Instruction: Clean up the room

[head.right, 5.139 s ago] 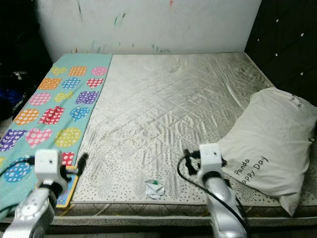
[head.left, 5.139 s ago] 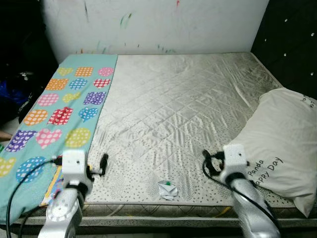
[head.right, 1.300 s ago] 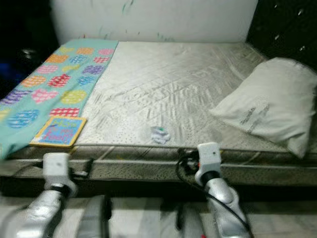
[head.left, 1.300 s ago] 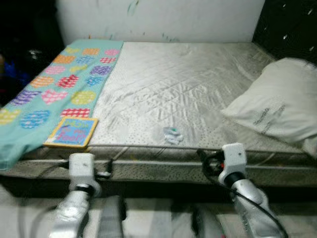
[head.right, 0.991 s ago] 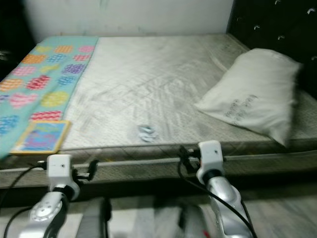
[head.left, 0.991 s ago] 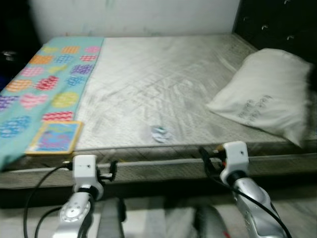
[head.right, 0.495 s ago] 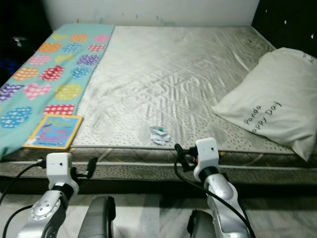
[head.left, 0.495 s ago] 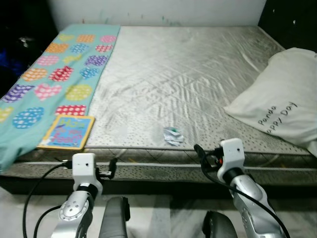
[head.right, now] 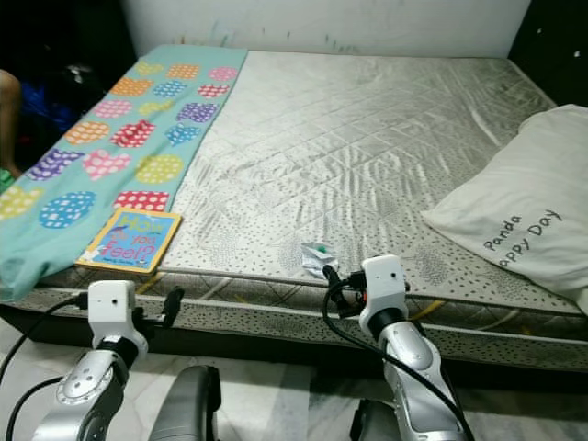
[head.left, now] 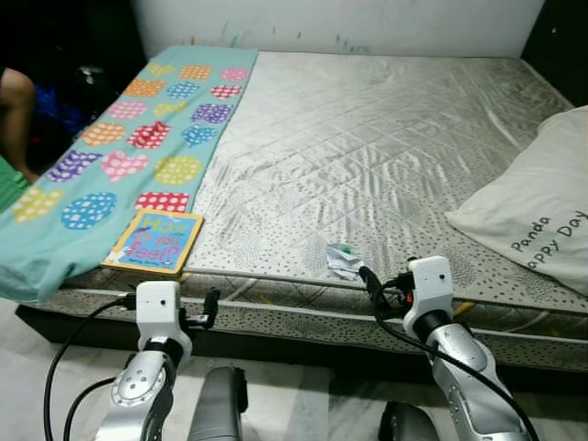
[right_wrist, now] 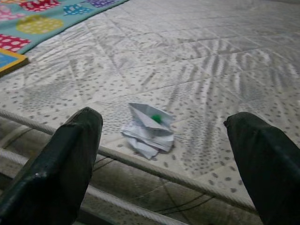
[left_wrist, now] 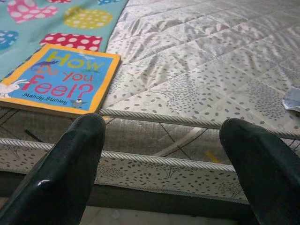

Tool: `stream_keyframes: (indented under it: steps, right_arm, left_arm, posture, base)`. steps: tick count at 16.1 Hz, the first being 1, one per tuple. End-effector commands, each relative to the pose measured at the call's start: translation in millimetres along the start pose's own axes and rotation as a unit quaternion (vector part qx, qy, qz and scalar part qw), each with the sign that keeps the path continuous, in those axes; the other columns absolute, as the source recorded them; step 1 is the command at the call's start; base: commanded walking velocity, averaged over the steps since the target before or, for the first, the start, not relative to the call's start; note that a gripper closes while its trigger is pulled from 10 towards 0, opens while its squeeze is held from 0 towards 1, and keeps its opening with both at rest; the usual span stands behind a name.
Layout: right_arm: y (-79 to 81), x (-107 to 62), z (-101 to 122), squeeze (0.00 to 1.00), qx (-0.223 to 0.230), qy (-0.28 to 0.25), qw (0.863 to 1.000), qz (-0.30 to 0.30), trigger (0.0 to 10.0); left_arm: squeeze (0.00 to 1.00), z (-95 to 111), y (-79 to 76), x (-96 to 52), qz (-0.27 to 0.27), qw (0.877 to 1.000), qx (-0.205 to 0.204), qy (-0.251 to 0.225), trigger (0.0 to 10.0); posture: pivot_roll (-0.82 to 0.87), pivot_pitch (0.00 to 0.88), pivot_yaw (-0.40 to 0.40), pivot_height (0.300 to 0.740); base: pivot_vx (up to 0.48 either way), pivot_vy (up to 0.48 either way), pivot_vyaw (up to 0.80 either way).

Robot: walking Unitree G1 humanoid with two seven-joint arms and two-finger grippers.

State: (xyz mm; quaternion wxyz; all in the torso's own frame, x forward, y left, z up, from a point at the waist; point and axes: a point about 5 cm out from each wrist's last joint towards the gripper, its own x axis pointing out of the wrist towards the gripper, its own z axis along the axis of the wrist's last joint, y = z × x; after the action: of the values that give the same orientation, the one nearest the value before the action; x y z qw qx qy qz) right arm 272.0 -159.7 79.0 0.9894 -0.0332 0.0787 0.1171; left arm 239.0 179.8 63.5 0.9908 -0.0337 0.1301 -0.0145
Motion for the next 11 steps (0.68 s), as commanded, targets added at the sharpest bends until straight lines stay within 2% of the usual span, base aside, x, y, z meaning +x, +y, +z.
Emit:
stream_keyframes:
  steps: [1,11]
  right_arm:
    - [-1.7,0.3,3.1,0.0,-0.002,-0.006,1.0,-0.001,10.0]
    - [-1.2,1.8,3.4,0.0,-0.005,-0.007,1.0,0.002,10.0]
  left_arm:
    - [0.0,0.8,3.1,-0.4,0.003,1.0,0.002,-0.001,10.0]
    - [0.0,1.9,1.6,1.0,0.002,1.0,0.002,-0.003,10.0]
  posture:
    - [-0.11,0.0,-0.002,0.575]
    - [-0.11,0.0,-0.002,0.575]
  base:
    - [0.0,0.0,0.0]
    - [0.281,0.0,0.0]
